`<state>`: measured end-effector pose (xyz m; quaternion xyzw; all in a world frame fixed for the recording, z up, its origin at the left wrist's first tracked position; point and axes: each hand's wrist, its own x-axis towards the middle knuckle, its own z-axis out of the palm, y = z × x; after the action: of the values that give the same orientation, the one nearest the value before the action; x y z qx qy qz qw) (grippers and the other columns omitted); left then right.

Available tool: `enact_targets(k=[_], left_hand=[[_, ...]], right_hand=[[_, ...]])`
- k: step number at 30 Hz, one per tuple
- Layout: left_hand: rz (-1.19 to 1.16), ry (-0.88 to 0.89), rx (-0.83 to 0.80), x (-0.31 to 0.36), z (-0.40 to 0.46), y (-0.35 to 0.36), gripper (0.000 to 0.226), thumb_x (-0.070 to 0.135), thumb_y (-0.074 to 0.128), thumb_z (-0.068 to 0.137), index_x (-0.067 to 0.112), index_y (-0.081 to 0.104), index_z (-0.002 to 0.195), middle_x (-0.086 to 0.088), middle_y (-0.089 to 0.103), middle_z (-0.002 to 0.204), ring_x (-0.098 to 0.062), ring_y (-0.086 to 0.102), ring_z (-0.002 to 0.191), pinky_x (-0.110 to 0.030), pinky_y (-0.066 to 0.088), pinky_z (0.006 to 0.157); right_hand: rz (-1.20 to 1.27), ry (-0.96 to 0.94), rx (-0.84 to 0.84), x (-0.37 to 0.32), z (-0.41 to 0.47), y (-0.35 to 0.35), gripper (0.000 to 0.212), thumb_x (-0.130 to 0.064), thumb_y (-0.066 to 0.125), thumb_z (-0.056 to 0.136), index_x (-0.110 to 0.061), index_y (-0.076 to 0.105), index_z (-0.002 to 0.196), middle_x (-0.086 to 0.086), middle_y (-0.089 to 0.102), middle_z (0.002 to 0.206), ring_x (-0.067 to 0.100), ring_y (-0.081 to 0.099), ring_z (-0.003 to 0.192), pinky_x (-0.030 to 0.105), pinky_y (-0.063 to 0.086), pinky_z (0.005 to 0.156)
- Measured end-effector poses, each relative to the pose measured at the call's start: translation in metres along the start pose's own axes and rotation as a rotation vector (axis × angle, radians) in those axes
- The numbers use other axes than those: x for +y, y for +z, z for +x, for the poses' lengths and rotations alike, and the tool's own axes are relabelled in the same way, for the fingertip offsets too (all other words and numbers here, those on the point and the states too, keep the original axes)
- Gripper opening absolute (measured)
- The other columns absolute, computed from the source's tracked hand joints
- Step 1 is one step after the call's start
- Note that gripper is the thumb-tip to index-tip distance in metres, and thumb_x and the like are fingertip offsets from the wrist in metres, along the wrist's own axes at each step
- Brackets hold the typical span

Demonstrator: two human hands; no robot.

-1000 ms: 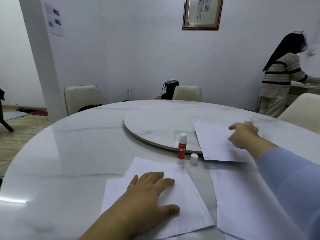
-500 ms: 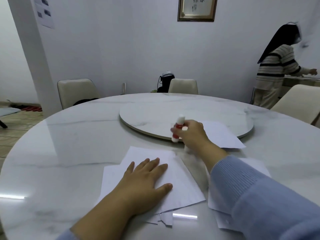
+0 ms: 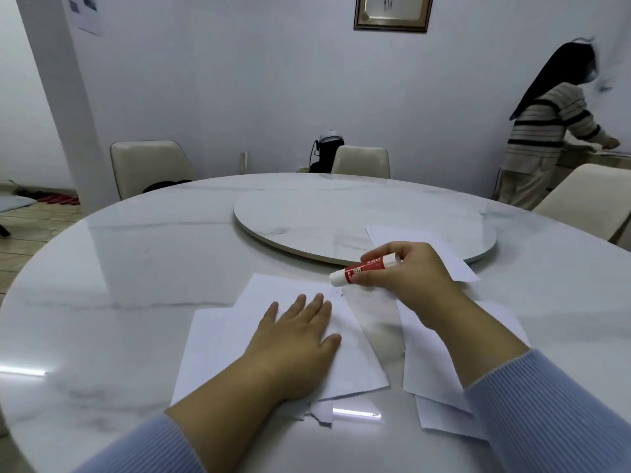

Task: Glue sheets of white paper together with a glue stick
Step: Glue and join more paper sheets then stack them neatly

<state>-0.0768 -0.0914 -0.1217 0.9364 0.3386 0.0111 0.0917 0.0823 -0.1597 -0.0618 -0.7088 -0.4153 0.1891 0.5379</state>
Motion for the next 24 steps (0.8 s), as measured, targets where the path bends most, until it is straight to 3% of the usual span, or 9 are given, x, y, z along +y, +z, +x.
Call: enact_targets(k=[4,9,15,18,24], left_hand=[[0.006,0.003,-0.006,0.001,0.0,-0.001,0.055,0.039,0.013,0.099,0.027,-0.003,0.151,0.012,-0.009,0.159,-0.007,-0.011,0.146,-0.04,-0.007,0.12],[0.008,0.004,-0.002,0.001,0.0,-0.001,0.054,0.035,0.013,0.1,0.027,-0.003,0.151,0.012,-0.009,0.159,-0.007,-0.01,0.146,-0.039,-0.007,0.12],[0.009,-0.002,-0.013,0.002,0.0,-0.002,0.054,0.034,0.013,0.1,0.027,-0.003,0.151,0.012,-0.009,0.159,-0.007,-0.01,0.146,-0.04,-0.007,0.12],[0.006,-0.007,-0.018,0.002,0.001,-0.002,0.054,0.034,0.013,0.1,0.027,-0.003,0.151,0.012,-0.009,0.16,-0.008,-0.009,0.146,-0.04,-0.006,0.12],[-0.003,-0.007,-0.015,0.003,0.0,-0.004,0.054,0.034,0.014,0.099,0.027,-0.002,0.151,0.011,-0.008,0.16,-0.007,-0.009,0.146,-0.04,-0.007,0.12]], right_hand=[[0.076,0.007,-0.027,0.012,0.002,0.004,0.019,0.0,0.081,0.063,-0.011,0.073,0.076,0.006,0.072,0.083,0.023,0.066,0.079,0.034,0.053,0.078],[-0.051,-0.047,-0.052,0.014,0.002,0.011,0.011,-0.011,0.077,0.074,-0.012,0.068,0.081,0.003,0.068,0.073,0.013,0.06,0.059,0.027,0.048,0.066],[-0.272,-0.173,-0.104,0.01,0.0,0.016,0.01,-0.011,0.076,0.07,-0.013,0.069,0.077,0.0,0.069,0.077,0.017,0.064,0.071,0.031,0.052,0.072],[-0.352,-0.187,-0.173,0.005,-0.002,0.01,0.014,-0.014,0.076,0.07,-0.009,0.068,0.08,0.008,0.07,0.081,0.023,0.064,0.072,0.037,0.054,0.073],[-0.281,-0.197,-0.222,0.0,-0.01,-0.007,0.015,-0.012,0.078,0.071,-0.007,0.071,0.083,0.007,0.073,0.073,0.011,0.064,0.056,0.026,0.054,0.061]])
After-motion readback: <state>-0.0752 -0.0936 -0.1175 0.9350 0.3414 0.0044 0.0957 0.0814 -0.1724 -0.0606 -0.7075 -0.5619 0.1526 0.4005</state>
